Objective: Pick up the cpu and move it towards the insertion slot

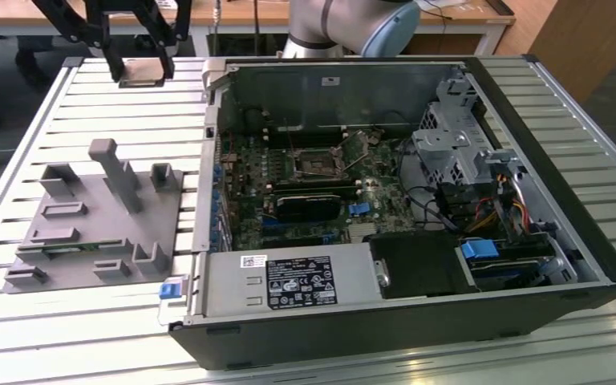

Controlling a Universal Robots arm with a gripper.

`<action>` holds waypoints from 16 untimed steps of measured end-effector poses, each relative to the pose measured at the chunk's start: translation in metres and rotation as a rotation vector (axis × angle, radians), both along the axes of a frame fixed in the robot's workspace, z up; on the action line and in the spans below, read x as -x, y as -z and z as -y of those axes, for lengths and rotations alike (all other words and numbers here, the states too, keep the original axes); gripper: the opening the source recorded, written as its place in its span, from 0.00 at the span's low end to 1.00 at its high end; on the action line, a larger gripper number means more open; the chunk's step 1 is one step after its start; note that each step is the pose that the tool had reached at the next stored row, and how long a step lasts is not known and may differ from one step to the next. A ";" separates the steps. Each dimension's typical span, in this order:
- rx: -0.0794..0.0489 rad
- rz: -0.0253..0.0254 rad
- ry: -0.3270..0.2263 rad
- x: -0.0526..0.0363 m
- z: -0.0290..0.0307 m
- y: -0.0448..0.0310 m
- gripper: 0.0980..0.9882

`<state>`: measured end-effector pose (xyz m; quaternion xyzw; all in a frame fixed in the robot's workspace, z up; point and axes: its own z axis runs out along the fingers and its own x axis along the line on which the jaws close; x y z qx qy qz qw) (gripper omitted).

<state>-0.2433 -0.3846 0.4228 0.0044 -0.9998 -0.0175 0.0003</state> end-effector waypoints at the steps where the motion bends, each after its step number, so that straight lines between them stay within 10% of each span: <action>1: 0.000 0.0000 0.000 -0.0011 -0.0002 0.0000 0.50; 16: 0.000 0.0000 0.000 -0.0158 -0.0030 0.0000 0.50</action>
